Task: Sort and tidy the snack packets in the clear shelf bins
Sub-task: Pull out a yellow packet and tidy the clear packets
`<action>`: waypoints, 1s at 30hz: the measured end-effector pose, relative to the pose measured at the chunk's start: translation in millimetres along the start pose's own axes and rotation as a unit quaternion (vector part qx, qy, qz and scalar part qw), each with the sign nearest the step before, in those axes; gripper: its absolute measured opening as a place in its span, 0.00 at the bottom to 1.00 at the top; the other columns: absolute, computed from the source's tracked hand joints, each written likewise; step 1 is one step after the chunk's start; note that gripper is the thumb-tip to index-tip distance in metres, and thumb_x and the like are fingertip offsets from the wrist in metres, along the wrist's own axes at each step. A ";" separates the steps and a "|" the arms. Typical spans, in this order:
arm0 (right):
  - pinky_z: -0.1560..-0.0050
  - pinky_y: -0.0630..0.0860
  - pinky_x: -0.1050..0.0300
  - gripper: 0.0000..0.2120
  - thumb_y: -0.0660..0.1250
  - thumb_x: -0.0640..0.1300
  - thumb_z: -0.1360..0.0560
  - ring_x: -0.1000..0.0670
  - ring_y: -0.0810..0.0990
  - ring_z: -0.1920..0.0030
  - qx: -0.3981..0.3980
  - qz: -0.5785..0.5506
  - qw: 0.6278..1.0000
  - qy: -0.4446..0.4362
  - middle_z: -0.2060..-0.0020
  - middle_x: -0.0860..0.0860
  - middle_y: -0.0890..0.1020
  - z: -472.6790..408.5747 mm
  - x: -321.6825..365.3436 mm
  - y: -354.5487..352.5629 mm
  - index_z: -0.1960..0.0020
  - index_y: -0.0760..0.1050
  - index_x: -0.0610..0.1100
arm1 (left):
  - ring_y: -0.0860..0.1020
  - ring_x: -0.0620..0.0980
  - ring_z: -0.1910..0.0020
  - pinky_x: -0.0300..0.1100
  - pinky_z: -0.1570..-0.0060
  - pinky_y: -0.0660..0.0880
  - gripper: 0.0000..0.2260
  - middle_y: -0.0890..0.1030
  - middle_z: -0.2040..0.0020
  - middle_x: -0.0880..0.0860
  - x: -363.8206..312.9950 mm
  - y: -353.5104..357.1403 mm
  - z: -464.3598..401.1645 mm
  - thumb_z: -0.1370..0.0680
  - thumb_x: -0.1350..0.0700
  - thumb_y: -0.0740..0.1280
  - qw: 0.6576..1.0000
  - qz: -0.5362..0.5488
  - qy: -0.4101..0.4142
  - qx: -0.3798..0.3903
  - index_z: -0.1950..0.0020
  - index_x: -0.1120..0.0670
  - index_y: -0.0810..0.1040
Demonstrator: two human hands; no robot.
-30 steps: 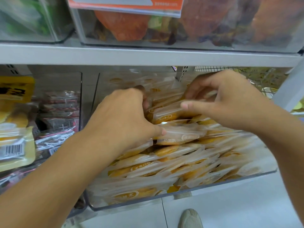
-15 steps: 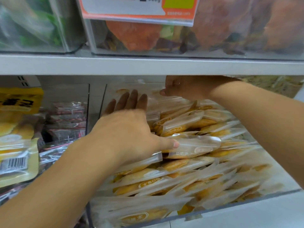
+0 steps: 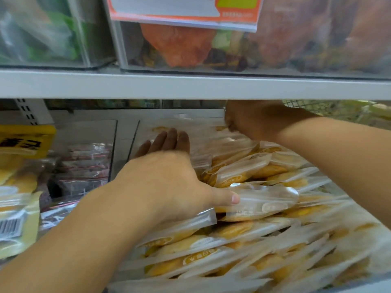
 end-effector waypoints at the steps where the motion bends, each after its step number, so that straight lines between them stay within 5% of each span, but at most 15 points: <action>1: 0.51 0.81 0.51 0.12 0.59 0.43 0.20 0.48 0.83 0.56 -0.017 -0.003 1.000 0.013 0.59 0.51 0.84 2.8 -7.1 -2.5 0.54 0.81 0.46 | 0.35 0.45 0.21 0.45 0.24 0.40 0.63 0.32 0.20 0.45 0.2 0.0 0.0 0.41 0.16 0.58 1.000 0.000 -0.001 0.001 0.20 0.46 0.32; 6: 0.59 0.67 0.75 0.04 0.67 0.49 0.20 0.60 0.77 0.57 0.008 -0.009 1.000 -0.006 0.52 0.59 0.81 -1.2 -17.5 -1.1 0.53 0.76 0.57 | 0.36 0.45 0.21 0.44 0.23 0.42 0.62 0.32 0.20 0.44 -0.4 -1.2 2.7 0.41 0.16 0.58 1.000 0.006 0.000 -0.002 0.20 0.45 0.32; 10: 0.56 0.71 0.73 0.03 0.68 0.52 0.21 0.62 0.78 0.58 -0.055 -0.146 0.988 -0.010 0.53 0.60 0.83 -0.7 -12.3 0.2 0.52 0.80 0.58 | 0.35 0.45 0.21 0.45 0.24 0.41 0.62 0.32 0.20 0.44 -0.5 -0.8 3.4 0.41 0.16 0.58 1.000 0.004 0.008 -0.004 0.19 0.45 0.33; 12: 0.47 0.74 0.65 0.06 0.69 0.51 0.21 0.58 0.80 0.52 -0.014 -0.075 0.997 -0.024 0.53 0.58 0.84 -5.6 -6.7 4.5 0.51 0.84 0.52 | 0.35 0.45 0.21 0.45 0.24 0.41 0.62 0.32 0.20 0.44 0.0 -0.7 3.4 0.40 0.16 0.58 1.000 0.004 0.005 -0.001 0.19 0.45 0.33; 16: 0.49 0.73 0.59 0.09 0.68 0.52 0.21 0.50 0.80 0.49 0.063 0.003 0.997 0.037 0.49 0.52 0.83 -5.0 -2.6 0.1 0.45 0.82 0.50 | 0.35 0.45 0.21 0.45 0.24 0.39 0.62 0.32 0.20 0.45 -0.1 -0.5 2.5 0.41 0.16 0.57 1.000 -0.003 0.003 0.002 0.20 0.46 0.33; 21: 0.44 0.69 0.56 0.11 0.62 0.54 0.19 0.47 0.77 0.41 -0.081 0.051 0.995 0.030 0.41 0.53 0.78 33.5 16.9 -13.0 0.39 0.75 0.52 | 0.36 0.49 0.20 0.49 0.22 0.42 0.64 0.33 0.19 0.49 -1.1 -0.9 5.2 0.41 0.16 0.58 1.000 -0.015 -0.018 -0.009 0.19 0.49 0.33; 25: 0.53 0.68 0.60 0.13 0.65 0.54 0.20 0.52 0.77 0.52 -0.046 -0.003 0.997 -0.065 0.50 0.56 0.79 34.6 47.5 -8.0 0.41 0.80 0.50 | 0.36 0.50 0.20 0.50 0.21 0.44 0.65 0.34 0.19 0.52 -0.4 -1.0 7.0 0.41 0.15 0.57 0.999 -0.024 -0.021 -0.010 0.20 0.51 0.32; 30: 0.60 0.66 0.65 0.11 0.62 0.60 0.20 0.59 0.73 0.61 -0.004 -0.051 0.999 -0.017 0.58 0.62 0.75 13.4 48.4 -6.7 0.43 0.76 0.56 | 0.40 0.54 0.19 0.51 0.22 0.51 0.63 0.36 0.18 0.54 -3.5 -3.5 16.0 0.38 0.16 0.57 0.998 -0.040 -0.039 -0.011 0.20 0.52 0.33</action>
Point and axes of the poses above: each hand's wrist, its own z-axis away from the middle knuckle, its own y-axis out of the palm, x = y × z, the point moved 4 cm from there along -z, towards the middle knuckle
